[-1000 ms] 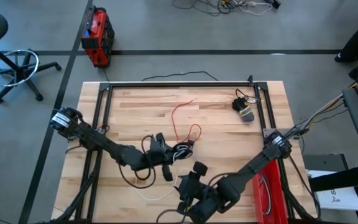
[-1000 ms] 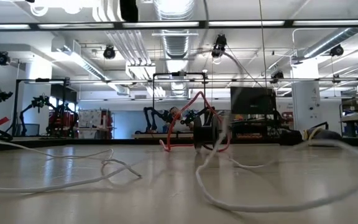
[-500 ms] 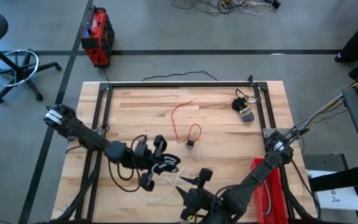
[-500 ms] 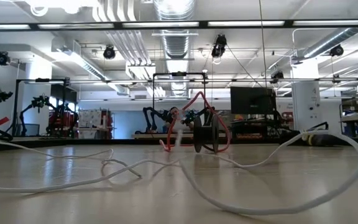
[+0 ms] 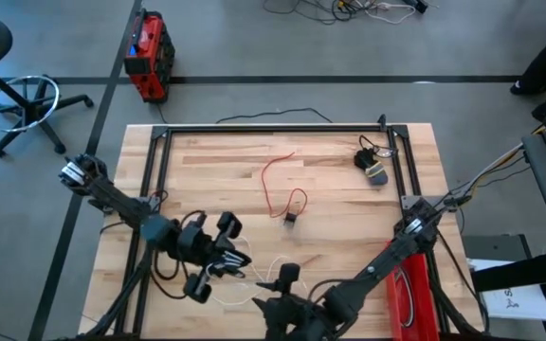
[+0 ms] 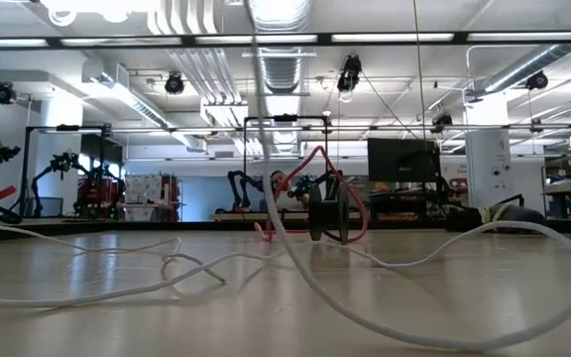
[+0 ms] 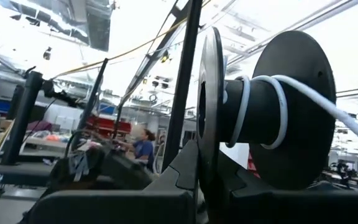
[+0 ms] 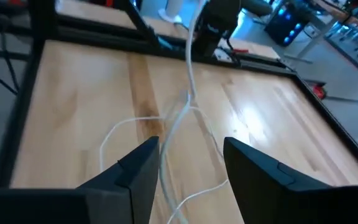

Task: Coil cords
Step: Coil the white wire onto the spool

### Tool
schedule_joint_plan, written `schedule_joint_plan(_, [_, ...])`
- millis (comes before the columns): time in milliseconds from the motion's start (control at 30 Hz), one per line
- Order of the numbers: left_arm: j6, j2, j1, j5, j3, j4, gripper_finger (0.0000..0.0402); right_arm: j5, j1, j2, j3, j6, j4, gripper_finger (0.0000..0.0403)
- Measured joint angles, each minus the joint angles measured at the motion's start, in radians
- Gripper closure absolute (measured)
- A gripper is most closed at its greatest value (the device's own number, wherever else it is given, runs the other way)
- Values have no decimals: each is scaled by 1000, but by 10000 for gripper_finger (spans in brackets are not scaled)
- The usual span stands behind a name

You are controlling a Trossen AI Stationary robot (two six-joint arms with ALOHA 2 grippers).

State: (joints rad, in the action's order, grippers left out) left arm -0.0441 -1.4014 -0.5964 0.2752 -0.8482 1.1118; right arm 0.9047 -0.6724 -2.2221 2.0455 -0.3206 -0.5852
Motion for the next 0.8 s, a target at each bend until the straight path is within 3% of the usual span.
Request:
schedule_joint_plan(300, [14,34,-23,1,0,-10,401,-127,73,-42,-6,-3,79,240])
schedule_joint_plan(433, [17,48,-27,2,1,-9,401,-127,86,-41,-7,-18,79,289])
schedule_joint_plan(600, [35,80,-30,2,6,-15,401,-157,88,-40,-19,-20,81,385])
schedule_joint_plan(800, [53,168,-30,5,7,-79,401,-190,87,-39,-32,-90,30,398])
